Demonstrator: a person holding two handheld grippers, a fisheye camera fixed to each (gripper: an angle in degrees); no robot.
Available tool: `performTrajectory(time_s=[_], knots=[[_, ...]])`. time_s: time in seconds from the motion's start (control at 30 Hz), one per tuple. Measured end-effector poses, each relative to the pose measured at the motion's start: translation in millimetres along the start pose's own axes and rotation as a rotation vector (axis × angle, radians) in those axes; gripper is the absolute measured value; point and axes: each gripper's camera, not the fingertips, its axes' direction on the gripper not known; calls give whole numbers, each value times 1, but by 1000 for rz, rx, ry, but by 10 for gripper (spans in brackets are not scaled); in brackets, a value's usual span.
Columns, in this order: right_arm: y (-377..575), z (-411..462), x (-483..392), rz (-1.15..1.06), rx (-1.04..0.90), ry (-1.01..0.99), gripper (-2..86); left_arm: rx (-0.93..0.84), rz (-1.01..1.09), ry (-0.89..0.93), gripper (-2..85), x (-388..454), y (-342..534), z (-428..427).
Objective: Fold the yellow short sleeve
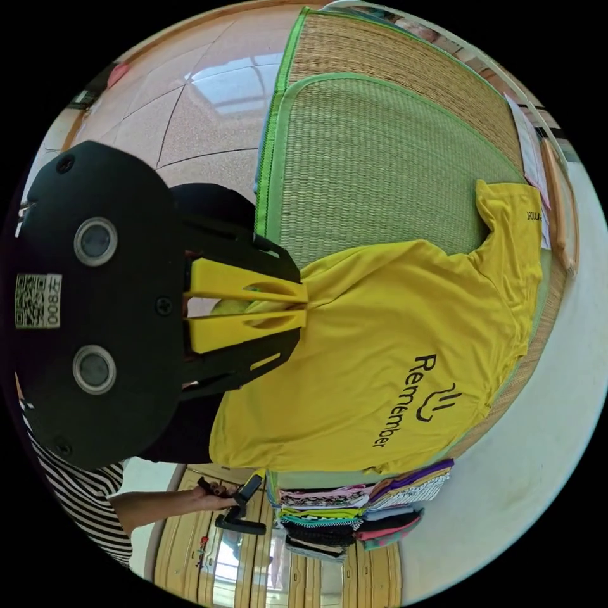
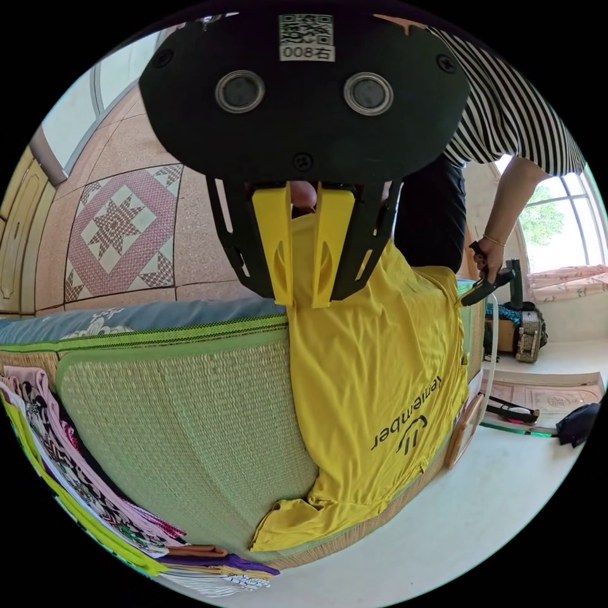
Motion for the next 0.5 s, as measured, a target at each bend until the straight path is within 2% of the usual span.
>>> performTrajectory(time_s=[0.17, 0.5], knots=[[3, 7, 5, -1, -9, -23, 59, 32, 5, 126, 11, -20, 15, -26], [-4, 19, 8, -29, -49, -54, 59, 101, -175, 197, 17, -91, 34, -52]])
